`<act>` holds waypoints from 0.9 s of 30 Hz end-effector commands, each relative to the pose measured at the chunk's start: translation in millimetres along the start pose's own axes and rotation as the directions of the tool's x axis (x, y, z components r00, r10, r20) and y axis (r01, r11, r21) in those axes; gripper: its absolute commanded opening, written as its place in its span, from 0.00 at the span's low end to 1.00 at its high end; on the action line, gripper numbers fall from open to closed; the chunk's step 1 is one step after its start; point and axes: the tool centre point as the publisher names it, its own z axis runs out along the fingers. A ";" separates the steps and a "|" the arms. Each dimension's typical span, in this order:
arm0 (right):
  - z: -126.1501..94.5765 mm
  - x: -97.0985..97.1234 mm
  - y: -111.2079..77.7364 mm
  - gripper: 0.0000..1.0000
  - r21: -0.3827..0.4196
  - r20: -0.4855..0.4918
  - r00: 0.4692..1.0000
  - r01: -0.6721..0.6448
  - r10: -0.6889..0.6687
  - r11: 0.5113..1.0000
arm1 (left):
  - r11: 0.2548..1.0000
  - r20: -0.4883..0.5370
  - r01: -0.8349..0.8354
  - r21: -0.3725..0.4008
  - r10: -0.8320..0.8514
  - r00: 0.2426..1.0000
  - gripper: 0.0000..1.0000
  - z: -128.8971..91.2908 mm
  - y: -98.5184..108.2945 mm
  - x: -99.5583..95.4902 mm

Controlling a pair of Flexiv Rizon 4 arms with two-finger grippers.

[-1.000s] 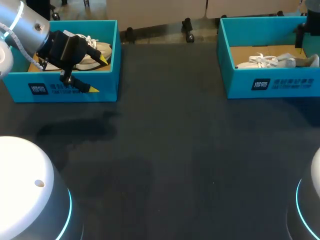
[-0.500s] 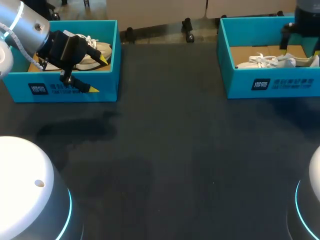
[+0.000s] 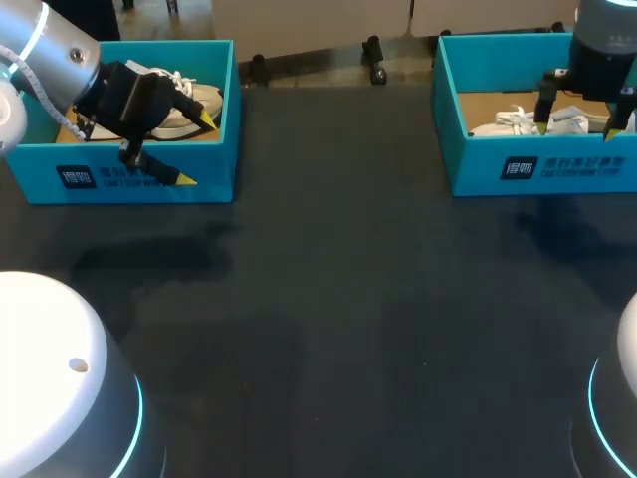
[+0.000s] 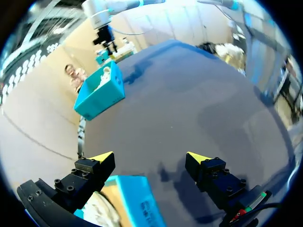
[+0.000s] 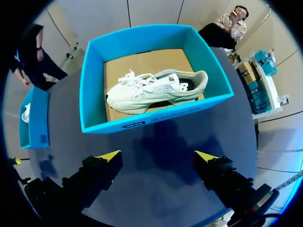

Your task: Take the shoe out of the shoebox, open the shoe tongue, remove and reinsert the insole, then place the shoe into the shoebox

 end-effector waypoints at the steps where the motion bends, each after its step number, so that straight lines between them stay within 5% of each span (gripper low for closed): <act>1: 0.3 -1.9 -4.0 1.00 -0.033 -0.004 1.000 -0.002 0.002 0.999 | 0.991 -0.048 -0.137 0.008 0.137 0.989 1.00 -4.8 9.5 -18.3; 12: 0.3 -1.9 -4.0 1.00 -0.033 -0.004 1.000 -0.002 0.002 0.999 | 0.875 -0.135 -0.484 0.029 0.483 0.865 1.00 -27.9 37.7 -64.8; 27: 0.3 -1.9 -4.0 1.00 -0.033 -0.004 1.000 -0.002 0.002 0.999 | 0.640 -0.352 -0.750 -0.168 0.672 0.652 1.00 -44.5 120.2 -122.9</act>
